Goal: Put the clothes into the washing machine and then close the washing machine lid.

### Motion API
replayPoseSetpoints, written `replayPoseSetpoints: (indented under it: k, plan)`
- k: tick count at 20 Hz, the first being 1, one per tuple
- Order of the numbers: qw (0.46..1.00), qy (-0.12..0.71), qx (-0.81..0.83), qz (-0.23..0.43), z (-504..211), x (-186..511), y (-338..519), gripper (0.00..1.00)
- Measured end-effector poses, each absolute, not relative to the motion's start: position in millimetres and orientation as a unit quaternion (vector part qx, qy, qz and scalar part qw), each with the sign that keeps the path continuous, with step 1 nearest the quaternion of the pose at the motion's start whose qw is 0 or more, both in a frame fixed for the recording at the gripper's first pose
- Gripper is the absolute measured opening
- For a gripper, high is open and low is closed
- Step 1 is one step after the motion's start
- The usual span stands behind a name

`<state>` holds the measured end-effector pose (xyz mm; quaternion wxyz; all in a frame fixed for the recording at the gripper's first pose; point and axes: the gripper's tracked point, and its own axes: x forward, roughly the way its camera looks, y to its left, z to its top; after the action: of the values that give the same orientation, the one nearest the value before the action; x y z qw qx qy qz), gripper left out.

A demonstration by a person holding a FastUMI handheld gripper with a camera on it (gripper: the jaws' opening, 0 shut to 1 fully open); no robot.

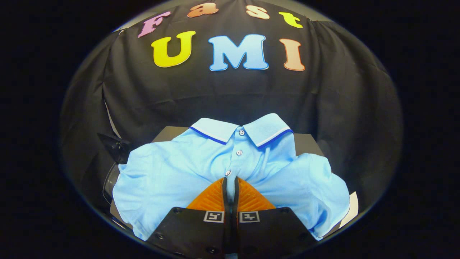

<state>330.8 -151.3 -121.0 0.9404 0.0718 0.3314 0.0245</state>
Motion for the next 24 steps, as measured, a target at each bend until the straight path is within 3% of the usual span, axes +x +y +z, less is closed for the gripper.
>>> replayPoseSetpoints:
  k: [9,18,24]
  plan:
    - [0.948,0.252,0.188,0.047,-74,327,-146,0.01]
    - [0.974,0.127,0.168,0.080,29,327,-119,0.01]
    - [0.973,0.110,0.169,0.109,59,331,-85,0.01]
